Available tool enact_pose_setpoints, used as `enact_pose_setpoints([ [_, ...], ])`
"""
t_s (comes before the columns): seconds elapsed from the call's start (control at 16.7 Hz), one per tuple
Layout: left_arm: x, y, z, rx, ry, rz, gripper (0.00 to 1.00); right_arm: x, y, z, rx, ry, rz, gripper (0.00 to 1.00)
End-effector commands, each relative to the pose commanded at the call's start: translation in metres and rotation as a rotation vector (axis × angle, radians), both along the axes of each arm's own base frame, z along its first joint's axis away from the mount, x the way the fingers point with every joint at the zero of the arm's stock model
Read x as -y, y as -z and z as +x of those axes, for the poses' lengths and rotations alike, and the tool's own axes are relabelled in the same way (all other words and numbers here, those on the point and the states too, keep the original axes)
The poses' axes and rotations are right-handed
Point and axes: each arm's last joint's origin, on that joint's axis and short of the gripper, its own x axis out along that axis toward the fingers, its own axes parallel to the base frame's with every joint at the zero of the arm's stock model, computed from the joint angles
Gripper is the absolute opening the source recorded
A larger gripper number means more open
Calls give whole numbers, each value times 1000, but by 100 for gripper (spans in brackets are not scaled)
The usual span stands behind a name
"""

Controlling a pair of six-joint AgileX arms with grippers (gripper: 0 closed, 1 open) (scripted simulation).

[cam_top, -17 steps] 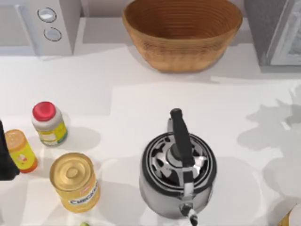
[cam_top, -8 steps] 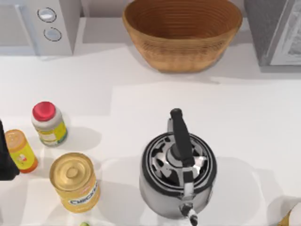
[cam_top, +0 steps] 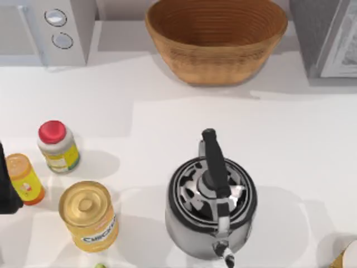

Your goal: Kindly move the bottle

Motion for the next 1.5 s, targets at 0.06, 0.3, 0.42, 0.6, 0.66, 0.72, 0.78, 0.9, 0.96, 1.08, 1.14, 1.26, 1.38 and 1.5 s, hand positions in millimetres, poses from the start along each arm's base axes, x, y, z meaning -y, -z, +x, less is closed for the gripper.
enact_pose_setpoints([
  [0.06,0,0,0,0,0,0,100,1,6,5,-5,2,3,0],
  [0.3,0,0,0,0,0,0,100,-1,26,27,-5,6,8,0],
  [0.42,0,0,0,0,0,0,100,-1,28,31,2,5,4,0],
  [0.6,0,0,0,0,0,0,100,-1,28,31,2,5,4,0],
  [0.66,0,0,0,0,0,0,100,-1,28,31,2,5,4,8],
  [0.72,0,0,0,0,0,0,100,-1,28,31,2,5,4,15],
  [0.78,0,0,0,0,0,0,100,-1,28,31,2,5,4,23],
  [0.9,0,0,0,0,0,0,100,-1,28,31,2,5,4,38],
  [0.96,0,0,0,0,0,0,100,-1,28,31,2,5,4,45],
  [1.08,0,0,0,0,0,0,100,-1,28,31,2,5,4,60],
  [1.14,0,0,0,0,0,0,100,-1,28,31,2,5,4,68],
  [1.26,0,0,0,0,0,0,100,-1,28,31,2,5,4,83],
  [1.38,0,0,0,0,0,0,100,-1,28,31,2,5,4,98],
  [1.5,0,0,0,0,0,0,100,-1,28,31,2,5,4,100],
])
